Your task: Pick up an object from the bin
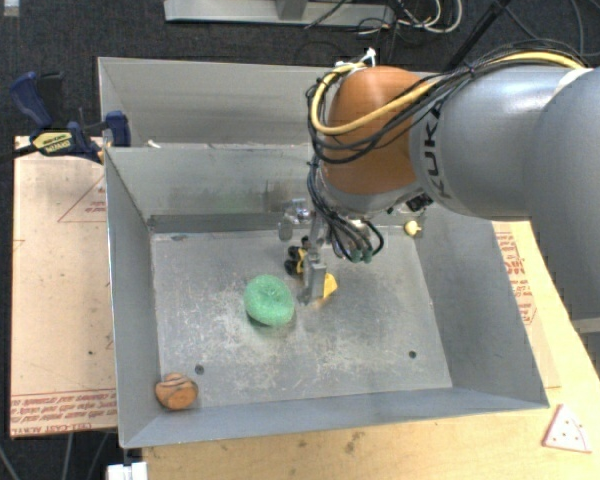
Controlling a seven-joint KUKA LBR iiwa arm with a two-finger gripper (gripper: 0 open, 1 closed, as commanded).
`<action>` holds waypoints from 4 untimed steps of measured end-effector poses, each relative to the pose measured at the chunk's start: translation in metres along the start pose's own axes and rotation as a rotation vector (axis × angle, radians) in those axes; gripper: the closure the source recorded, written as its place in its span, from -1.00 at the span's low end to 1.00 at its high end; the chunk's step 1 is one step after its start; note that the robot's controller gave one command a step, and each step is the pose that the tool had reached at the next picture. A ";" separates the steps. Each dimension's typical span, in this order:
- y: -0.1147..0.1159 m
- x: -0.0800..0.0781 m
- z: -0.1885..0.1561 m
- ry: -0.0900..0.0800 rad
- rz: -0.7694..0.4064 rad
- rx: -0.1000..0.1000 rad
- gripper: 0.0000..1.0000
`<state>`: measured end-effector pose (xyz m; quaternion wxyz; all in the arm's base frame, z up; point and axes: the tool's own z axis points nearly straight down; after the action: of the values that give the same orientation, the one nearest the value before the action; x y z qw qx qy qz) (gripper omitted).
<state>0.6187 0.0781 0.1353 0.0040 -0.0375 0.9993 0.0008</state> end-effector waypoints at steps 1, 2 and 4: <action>-0.004 0.020 0.034 0.008 -0.202 -0.001 -1.00; 0.011 0.005 0.051 0.004 -0.343 0.000 -1.00; 0.056 0.000 0.066 0.005 -0.103 -0.001 1.00</action>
Offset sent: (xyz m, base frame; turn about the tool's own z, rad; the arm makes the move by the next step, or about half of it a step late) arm 0.0069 0.0304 -0.0653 -0.2773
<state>0.6152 0.1339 0.0697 0.0013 -0.0887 0.9961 0.0009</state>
